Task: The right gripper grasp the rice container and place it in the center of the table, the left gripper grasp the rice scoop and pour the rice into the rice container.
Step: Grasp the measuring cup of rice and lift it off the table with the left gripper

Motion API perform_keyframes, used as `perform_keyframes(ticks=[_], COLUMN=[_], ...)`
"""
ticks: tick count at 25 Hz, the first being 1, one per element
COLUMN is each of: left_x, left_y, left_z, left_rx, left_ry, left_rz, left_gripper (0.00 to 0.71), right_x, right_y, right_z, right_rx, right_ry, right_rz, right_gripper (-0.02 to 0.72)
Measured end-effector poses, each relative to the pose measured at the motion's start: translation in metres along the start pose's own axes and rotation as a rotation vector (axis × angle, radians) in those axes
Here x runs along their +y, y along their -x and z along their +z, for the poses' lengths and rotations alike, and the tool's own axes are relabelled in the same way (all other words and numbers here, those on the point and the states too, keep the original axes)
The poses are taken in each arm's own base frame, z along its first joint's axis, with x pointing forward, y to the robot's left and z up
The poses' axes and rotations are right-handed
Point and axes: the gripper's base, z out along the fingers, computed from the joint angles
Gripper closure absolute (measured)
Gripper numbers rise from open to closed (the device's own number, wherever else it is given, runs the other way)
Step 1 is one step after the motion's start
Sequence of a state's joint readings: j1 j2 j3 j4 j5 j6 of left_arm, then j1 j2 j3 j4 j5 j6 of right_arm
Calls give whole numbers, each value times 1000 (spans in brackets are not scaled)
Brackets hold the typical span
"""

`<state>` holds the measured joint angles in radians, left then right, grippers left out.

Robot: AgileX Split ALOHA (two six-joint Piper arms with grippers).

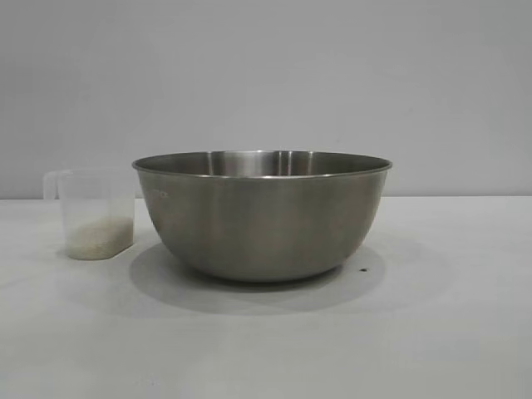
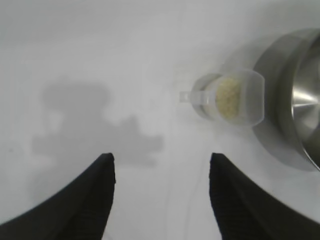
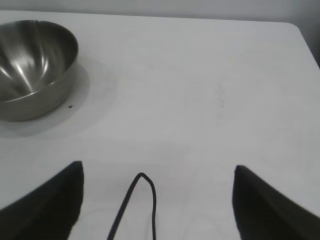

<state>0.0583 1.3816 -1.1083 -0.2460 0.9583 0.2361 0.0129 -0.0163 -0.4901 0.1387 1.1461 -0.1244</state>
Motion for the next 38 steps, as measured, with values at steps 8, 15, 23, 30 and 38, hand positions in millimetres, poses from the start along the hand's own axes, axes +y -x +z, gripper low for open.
perform_keyframes(ticks=[8,15,23,30,38], left_x=[-3,-13,-28,-28,-44], left_y=[-49,-75,-90,-89,-93], left_z=[19,49,64,63,64], left_rx=[-226,-360,-434,-450,-366], left_ry=[-20,-50,19,4,-234], left_rz=[-36,-32,-16,-131,-413], left_gripper=[296,296,296,296,296], right_x=[0,0,0,0,0], right_y=[0,0,0,0,0], right_z=[0,0,0,0,0], right_rx=[0,0,0,0,-1], right_ry=[0,0,0,2,5], right_rz=[0,0,0,1,2], right_gripper=[158,158,158,158,158])
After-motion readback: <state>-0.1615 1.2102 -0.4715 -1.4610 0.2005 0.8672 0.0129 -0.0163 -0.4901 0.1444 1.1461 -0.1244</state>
